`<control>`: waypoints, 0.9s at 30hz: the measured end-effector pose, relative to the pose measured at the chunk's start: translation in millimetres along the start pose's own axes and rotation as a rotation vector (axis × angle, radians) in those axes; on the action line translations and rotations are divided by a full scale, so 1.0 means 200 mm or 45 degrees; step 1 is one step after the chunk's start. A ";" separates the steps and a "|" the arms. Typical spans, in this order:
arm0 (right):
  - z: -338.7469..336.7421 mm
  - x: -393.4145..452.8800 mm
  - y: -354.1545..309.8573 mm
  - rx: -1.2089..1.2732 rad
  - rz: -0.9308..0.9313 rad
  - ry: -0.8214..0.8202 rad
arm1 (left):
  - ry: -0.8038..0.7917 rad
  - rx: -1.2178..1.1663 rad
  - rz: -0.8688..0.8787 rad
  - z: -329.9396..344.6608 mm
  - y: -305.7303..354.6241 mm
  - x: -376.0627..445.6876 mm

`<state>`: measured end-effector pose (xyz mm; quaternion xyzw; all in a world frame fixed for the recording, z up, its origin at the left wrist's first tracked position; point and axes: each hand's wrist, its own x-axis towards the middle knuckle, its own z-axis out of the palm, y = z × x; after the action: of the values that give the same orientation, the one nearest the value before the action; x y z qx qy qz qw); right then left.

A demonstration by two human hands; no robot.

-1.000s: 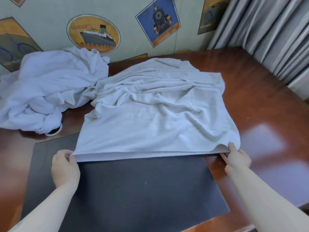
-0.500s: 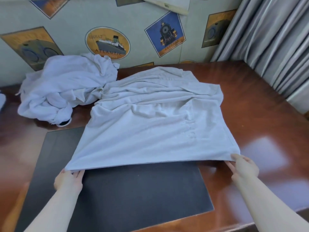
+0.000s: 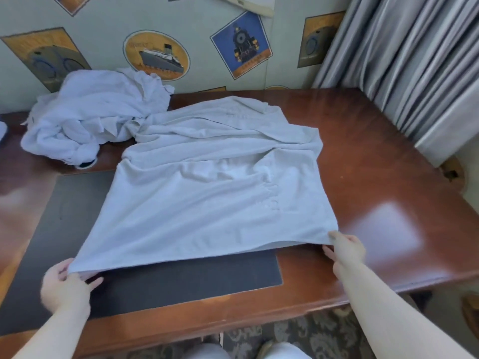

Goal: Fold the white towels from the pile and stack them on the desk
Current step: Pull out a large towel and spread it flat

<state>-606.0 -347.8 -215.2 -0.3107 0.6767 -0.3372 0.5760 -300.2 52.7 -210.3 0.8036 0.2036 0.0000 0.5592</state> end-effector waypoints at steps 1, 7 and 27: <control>-0.01 0.01 0.00 -0.012 0.017 -0.044 | -0.033 0.234 0.101 -0.02 -0.02 0.01; -0.04 0.12 -0.05 -0.172 0.017 -0.257 | -0.277 1.057 0.471 -0.04 0.06 0.01; -0.10 0.11 0.09 -0.745 -0.346 -0.005 | 0.059 0.892 0.418 -0.05 -0.15 0.05</control>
<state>-629.1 -353.7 -240.1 -0.5513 0.6961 -0.2015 0.4134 -304.1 73.1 -236.6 0.9676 0.0724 0.0382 0.2387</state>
